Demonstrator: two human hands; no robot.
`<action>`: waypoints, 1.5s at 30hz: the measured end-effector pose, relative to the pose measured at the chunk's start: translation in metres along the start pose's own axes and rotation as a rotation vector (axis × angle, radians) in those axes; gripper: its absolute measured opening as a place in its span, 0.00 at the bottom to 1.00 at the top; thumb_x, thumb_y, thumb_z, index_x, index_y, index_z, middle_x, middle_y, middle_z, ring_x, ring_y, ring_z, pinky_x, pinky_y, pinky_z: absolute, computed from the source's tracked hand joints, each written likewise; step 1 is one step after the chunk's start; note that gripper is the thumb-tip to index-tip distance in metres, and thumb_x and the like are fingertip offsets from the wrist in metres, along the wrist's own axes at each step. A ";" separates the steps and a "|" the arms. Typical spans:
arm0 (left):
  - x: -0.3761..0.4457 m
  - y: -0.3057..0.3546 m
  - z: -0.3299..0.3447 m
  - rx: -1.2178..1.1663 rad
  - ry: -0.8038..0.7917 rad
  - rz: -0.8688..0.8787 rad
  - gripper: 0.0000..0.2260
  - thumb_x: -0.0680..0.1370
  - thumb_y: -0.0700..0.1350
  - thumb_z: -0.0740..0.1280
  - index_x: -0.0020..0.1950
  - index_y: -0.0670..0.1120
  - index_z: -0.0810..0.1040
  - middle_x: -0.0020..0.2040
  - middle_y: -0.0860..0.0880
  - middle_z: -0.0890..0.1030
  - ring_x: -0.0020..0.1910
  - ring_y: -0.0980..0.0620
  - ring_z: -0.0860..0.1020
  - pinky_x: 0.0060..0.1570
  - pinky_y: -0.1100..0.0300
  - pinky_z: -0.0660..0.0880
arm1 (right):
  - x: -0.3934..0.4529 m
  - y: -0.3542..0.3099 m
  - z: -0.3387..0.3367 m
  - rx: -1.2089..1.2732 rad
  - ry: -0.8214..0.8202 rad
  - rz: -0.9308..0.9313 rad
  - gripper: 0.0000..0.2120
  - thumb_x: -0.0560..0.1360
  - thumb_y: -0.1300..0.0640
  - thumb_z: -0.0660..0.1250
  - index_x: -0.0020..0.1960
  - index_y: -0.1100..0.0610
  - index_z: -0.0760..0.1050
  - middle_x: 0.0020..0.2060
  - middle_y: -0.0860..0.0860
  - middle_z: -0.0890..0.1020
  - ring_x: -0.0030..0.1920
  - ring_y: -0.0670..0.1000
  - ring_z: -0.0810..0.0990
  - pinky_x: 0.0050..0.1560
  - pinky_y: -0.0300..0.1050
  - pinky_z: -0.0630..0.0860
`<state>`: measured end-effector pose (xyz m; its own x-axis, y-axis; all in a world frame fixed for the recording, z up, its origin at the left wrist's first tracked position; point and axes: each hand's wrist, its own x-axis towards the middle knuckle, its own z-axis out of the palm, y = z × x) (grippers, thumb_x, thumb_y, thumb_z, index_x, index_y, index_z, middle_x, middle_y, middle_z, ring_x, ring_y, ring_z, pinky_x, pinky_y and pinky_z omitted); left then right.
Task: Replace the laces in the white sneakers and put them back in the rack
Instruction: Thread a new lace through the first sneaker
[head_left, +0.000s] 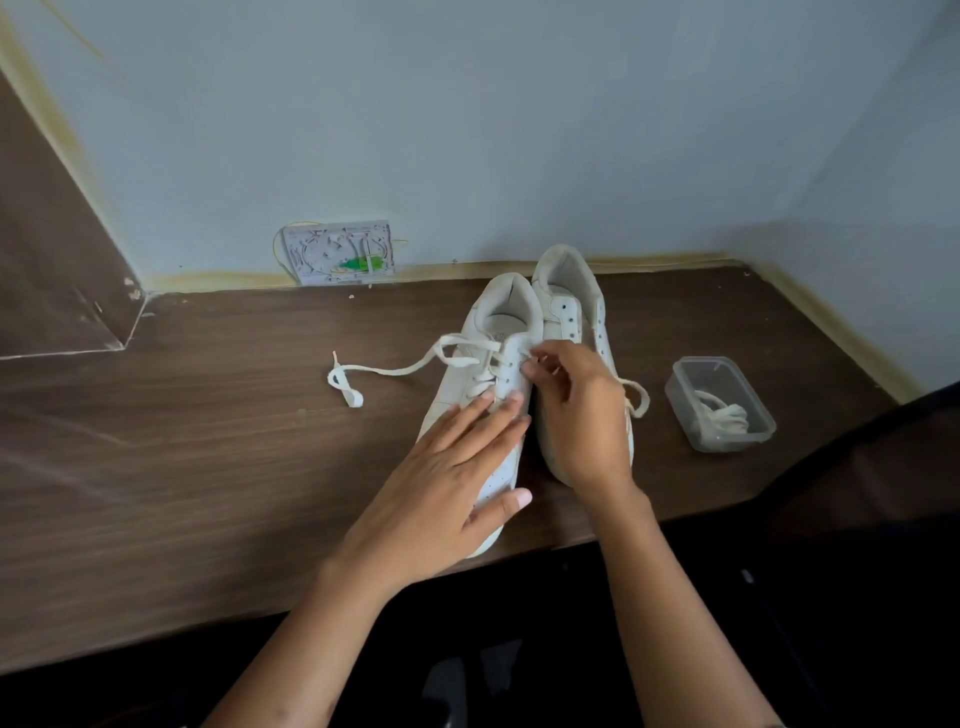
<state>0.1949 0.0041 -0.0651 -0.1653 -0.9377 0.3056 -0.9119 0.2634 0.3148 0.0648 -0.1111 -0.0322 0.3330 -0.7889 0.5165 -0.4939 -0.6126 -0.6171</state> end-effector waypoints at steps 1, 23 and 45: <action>0.000 0.000 0.000 0.012 -0.002 0.000 0.28 0.83 0.60 0.53 0.79 0.47 0.57 0.81 0.54 0.50 0.79 0.56 0.43 0.76 0.59 0.42 | 0.000 -0.001 0.002 -0.012 0.010 -0.012 0.03 0.79 0.60 0.67 0.50 0.58 0.79 0.43 0.46 0.80 0.45 0.46 0.78 0.47 0.39 0.74; 0.002 0.002 0.000 0.059 -0.053 -0.071 0.31 0.81 0.62 0.49 0.81 0.50 0.50 0.80 0.53 0.40 0.78 0.53 0.37 0.77 0.48 0.46 | 0.003 0.000 0.004 0.002 0.060 -0.005 0.02 0.78 0.63 0.67 0.47 0.58 0.79 0.41 0.48 0.80 0.45 0.48 0.78 0.47 0.41 0.75; 0.059 -0.041 -0.009 -0.174 0.517 -0.367 0.05 0.80 0.39 0.65 0.49 0.44 0.80 0.44 0.52 0.77 0.45 0.52 0.73 0.41 0.61 0.68 | 0.004 0.005 0.002 0.060 -0.010 0.002 0.05 0.79 0.65 0.64 0.46 0.60 0.75 0.39 0.51 0.79 0.41 0.50 0.77 0.42 0.38 0.73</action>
<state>0.2257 -0.0598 -0.0513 0.3863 -0.7551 0.5297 -0.7936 0.0205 0.6081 0.0651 -0.1175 -0.0340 0.3404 -0.7904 0.5093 -0.4459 -0.6126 -0.6526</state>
